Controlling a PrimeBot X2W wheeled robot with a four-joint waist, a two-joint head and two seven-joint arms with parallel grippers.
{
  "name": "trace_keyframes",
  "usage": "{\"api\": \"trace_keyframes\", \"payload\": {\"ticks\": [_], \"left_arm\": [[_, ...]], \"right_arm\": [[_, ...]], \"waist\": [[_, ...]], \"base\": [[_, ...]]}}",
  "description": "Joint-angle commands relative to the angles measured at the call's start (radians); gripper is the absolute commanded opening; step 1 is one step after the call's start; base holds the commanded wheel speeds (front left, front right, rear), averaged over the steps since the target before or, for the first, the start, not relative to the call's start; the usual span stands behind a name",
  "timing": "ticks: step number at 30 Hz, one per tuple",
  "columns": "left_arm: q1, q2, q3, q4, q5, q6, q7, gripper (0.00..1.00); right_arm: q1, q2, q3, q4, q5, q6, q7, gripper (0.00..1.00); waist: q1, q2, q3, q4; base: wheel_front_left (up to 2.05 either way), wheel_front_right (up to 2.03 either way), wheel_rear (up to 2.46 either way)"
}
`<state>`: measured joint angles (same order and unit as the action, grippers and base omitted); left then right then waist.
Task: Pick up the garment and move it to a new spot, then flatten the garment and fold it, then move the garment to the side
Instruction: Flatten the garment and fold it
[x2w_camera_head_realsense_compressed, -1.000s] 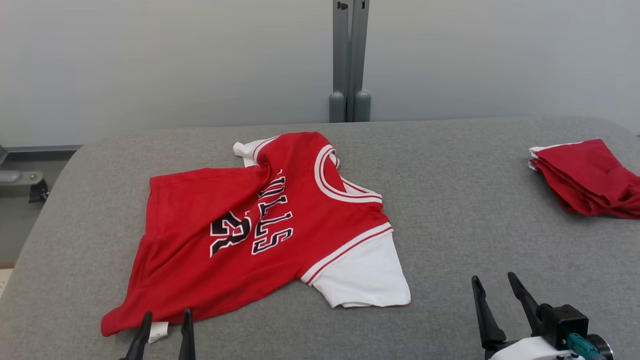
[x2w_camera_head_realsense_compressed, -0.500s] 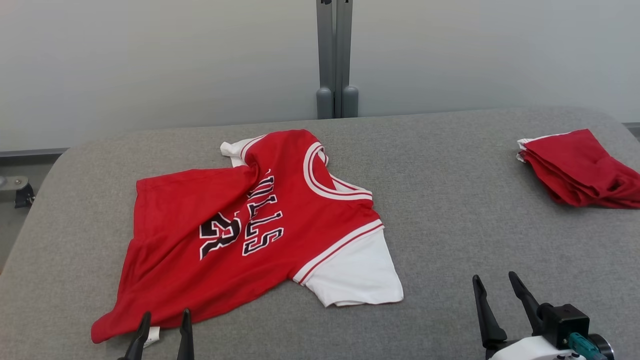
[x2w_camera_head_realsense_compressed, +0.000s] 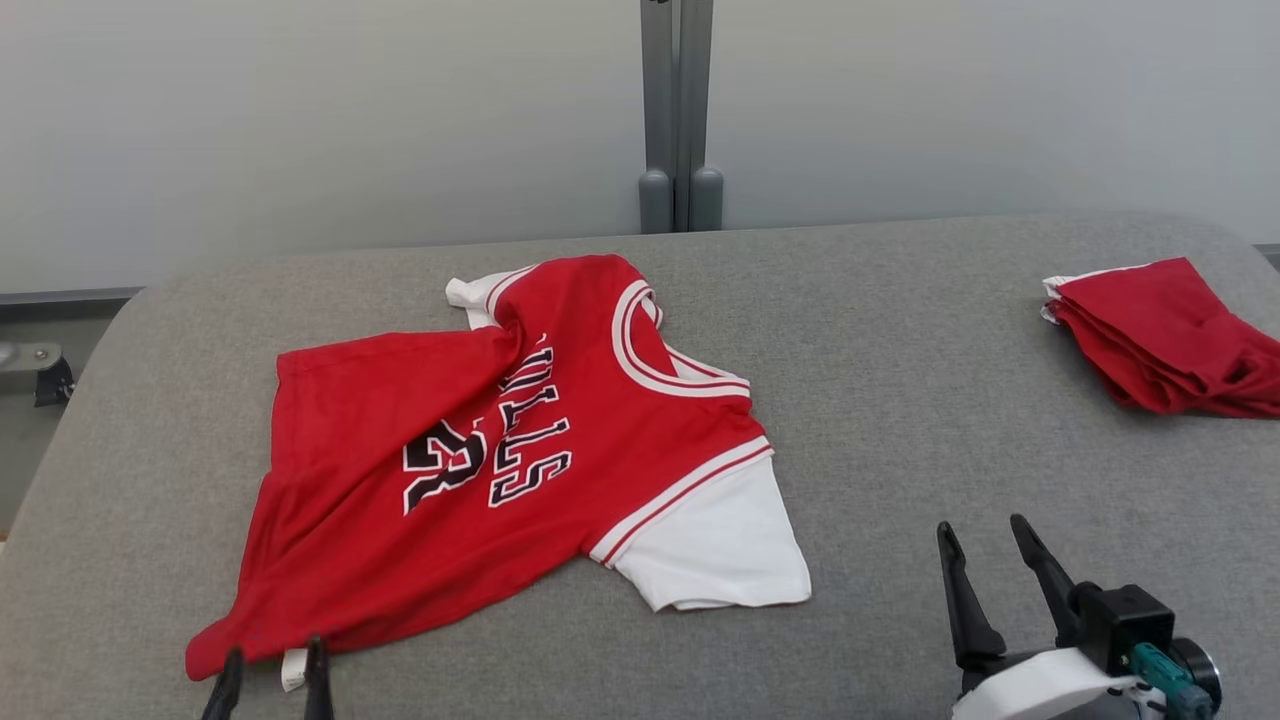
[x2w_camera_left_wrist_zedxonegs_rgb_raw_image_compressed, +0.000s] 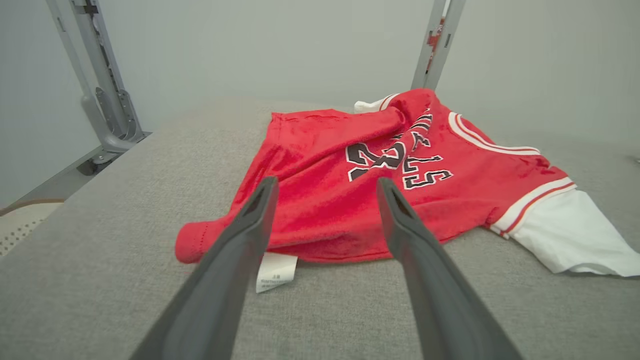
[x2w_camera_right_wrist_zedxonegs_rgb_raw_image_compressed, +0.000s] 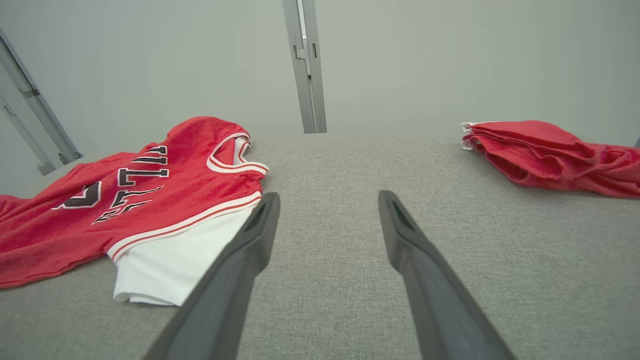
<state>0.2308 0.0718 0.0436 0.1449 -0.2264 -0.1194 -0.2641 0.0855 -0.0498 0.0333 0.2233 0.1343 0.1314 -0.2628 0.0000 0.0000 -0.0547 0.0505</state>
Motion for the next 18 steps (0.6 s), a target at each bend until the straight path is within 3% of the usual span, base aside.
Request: {"api": "trace_keyframes", "payload": {"ticks": [1, 6, 13, 18], "left_arm": [[-0.016, 0.0, 0.019, 0.03, 0.015, 0.013, 0.0, 1.0], [-0.079, 0.045, 0.059, 0.15, 0.03, 0.047, 0.022, 1.0], [-0.179, 0.111, 0.056, 0.277, 0.011, 0.038, 0.22, 1.0], [-0.241, 0.132, 0.036, 0.325, 0.006, 0.024, 0.266, 1.0]], "right_arm": [[-0.026, -0.002, 0.013, -0.012, -0.001, -0.002, -0.002, 1.0], [-0.095, -0.001, 0.096, 0.049, -0.032, -0.002, 0.015, 1.0], [-0.257, -0.004, 0.217, 0.194, -0.056, -0.002, 0.272, 1.0], [-0.317, -0.002, 0.233, 0.25, -0.083, -0.002, 0.404, 1.0]], "waist": [[0.0, 0.0, 0.006, 0.002], [0.0, 0.0, 0.035, 0.011], [0.0, 0.0, 0.11, 0.024], [0.0, 0.0, 0.155, 0.043]], "base": [[0.0, 0.0, 0.0], [0.0, 0.0, 0.0], [0.0, 0.0, 0.0], [0.0, 0.0, 0.0]]}}
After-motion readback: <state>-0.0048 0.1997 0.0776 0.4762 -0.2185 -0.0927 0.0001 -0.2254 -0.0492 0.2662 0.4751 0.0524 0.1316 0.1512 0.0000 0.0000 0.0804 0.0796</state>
